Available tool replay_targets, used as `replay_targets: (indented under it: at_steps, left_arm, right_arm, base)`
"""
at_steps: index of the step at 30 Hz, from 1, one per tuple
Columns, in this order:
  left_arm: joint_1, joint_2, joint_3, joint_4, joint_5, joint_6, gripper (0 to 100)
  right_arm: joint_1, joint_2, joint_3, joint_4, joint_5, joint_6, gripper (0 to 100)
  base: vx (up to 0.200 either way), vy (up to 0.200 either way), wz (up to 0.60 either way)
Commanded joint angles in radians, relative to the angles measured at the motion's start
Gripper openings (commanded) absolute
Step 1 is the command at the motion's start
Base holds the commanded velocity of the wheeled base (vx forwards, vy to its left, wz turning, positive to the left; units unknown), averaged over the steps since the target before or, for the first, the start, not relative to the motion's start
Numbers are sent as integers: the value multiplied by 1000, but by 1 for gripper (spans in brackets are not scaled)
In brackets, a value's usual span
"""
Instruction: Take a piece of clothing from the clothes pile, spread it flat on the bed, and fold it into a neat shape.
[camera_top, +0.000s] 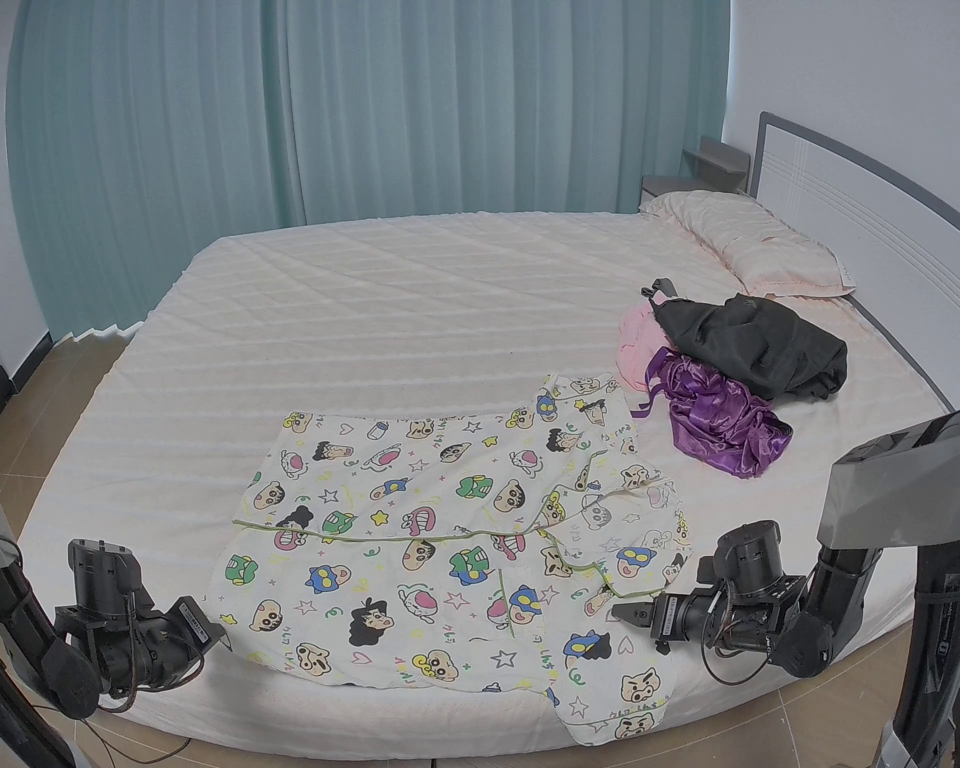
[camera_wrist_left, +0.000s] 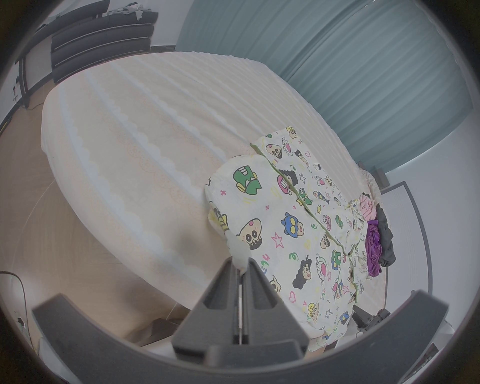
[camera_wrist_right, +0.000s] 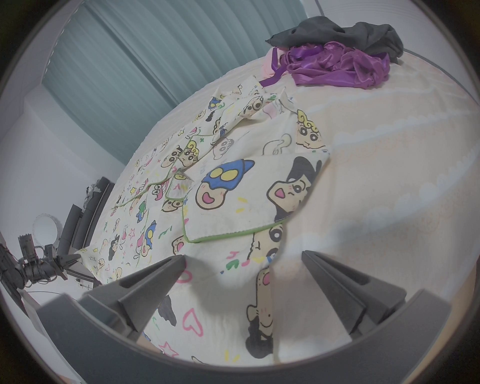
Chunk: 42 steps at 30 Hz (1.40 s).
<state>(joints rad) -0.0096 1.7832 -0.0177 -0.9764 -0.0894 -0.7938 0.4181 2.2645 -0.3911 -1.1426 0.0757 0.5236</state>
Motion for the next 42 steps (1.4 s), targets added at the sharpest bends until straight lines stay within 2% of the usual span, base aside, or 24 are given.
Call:
replay_targets:
  at_steps: [1,15,30,31,35,42]
  left_arm:
    - [0,-2,16,-1,0,-1,0]
    - [0,-8,16,-1,2,-1,0]
    - [2,-5,7,-19,3,-39,0]
    - [3,-5,7,-19,3,-39,0]
    - [5,-2,8,-19,2,-39,0]
    - [3,1,8,-19,0,-39,0]
  right_arm:
    - [4,13,-35,21,7,-11,0]
    - [-32,-14,-135,4,1,-8,0]
    - [-61,13,-305,116,1,-10,0]
    - [-65,26,-313,127,1,-10,100]
    - [-73,23,-298,133,2,-11,100]
    - [-105,-100,-175,141,39,-28,100]
  base:
    - [0,0,0]
    - [0,0,0]
    - [0,0,0]
    - [0,0,0]
    - [0,0,0]
    - [0,0,0]
